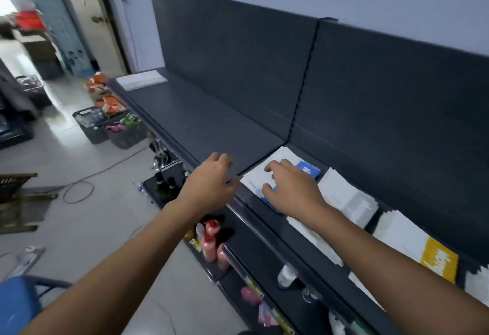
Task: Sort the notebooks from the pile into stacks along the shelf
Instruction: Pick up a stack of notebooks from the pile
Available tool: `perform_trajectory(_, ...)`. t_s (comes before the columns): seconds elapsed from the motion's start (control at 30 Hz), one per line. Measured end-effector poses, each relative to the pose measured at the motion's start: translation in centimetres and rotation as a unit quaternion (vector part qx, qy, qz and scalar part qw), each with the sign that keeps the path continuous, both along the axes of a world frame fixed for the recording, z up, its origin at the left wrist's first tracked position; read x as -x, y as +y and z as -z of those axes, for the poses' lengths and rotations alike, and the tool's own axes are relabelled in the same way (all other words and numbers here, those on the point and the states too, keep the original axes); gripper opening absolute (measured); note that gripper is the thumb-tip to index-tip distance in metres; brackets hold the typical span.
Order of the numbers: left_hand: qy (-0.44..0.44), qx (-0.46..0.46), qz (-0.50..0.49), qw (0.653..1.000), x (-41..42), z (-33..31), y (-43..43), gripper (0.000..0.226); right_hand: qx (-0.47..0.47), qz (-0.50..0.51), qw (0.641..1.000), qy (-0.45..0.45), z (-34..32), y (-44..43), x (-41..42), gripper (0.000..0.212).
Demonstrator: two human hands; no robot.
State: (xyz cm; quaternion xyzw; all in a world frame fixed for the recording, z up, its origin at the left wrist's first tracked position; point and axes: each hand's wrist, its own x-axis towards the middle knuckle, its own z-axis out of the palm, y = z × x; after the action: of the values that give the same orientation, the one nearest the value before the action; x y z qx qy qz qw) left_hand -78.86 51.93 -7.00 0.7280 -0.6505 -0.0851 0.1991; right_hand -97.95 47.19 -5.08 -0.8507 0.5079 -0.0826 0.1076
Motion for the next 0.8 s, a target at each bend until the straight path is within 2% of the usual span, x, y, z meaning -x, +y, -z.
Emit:
perform_trajectory(0.27, 0.001, -0.009, -0.068, 0.998, -9.4, -0.1, -2.7, 0.04, -0.006, -0.073, 0.997, -0.01, 0.0, -4.8, -10.4, 0.036)
perform_trajectory(0.5, -0.017, -0.012, -0.08, 0.997, -18.4, 0.3, -8.5, 0.039, -0.007, -0.107, 0.994, -0.034, 0.9, -11.4, -20.4, 0.034)
perform_trajectory(0.8, 0.015, 0.003, -0.138, 0.99, -29.3, 1.5, -11.2, 0.034, -0.019, -0.159, 0.987, 0.005, 1.6, -15.7, -32.6, 0.027)
